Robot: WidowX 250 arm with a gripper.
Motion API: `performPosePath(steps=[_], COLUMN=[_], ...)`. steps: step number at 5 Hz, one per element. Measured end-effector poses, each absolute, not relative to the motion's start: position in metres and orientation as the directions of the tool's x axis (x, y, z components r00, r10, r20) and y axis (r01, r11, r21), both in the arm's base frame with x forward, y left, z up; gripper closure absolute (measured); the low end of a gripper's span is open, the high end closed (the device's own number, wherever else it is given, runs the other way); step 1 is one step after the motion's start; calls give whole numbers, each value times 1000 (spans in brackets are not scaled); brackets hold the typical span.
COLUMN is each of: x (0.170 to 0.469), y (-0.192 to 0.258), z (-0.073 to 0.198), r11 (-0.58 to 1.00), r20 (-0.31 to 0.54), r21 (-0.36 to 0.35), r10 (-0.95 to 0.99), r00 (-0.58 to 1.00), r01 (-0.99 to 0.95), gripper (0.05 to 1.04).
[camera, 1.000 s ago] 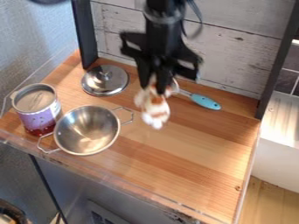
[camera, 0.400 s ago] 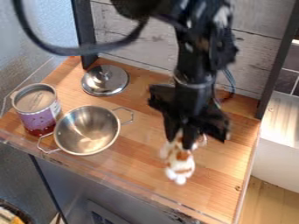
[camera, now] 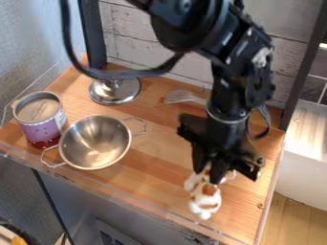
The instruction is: Move the object to the lower right side of table.
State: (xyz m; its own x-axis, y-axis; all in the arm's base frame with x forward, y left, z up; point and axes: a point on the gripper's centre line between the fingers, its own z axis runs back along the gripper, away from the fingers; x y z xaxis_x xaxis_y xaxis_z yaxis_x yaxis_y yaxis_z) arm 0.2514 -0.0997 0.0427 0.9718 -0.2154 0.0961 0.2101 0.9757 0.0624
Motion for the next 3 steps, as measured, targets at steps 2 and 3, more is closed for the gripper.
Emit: performPosePath(steps=[2, 3], x=[260, 260], y=[-98, -95], z=[26, 27], r11=[966, 963], r20=[74, 65], r21=[96, 109], r10=[-247, -256], r00=[966, 964], r01=[240, 248], gripper=[801, 512])
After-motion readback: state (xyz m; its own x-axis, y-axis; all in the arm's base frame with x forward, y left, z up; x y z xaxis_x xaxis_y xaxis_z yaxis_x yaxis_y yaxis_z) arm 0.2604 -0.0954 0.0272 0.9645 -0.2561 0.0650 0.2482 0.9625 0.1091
